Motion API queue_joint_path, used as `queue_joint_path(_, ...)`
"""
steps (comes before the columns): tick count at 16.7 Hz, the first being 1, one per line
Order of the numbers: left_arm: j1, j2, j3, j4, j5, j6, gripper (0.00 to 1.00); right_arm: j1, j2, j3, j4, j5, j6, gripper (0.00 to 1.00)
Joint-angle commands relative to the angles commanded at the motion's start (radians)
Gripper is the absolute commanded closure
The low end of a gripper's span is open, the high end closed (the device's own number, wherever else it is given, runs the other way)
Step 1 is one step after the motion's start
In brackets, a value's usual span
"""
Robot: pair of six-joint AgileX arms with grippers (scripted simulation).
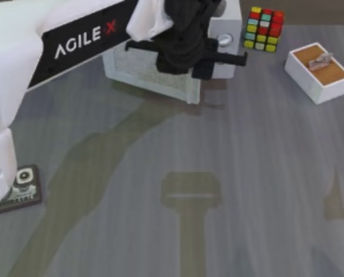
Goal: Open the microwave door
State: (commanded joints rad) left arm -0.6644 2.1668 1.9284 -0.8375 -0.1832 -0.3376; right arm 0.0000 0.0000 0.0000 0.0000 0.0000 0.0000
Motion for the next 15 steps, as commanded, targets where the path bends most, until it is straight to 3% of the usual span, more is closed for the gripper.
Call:
queue_joint_path(8,0.025,-0.098,-0.145,0.07,0.052,0.111,1.0,0.0,0.0,0.0,0.0,0.0,0.0,0.0)
queue_joint_path(15,0.026,-0.101,-0.151,0.072,0.054,0.115,1.0,0.0,0.0,0.0,0.0,0.0,0.0,0.0)
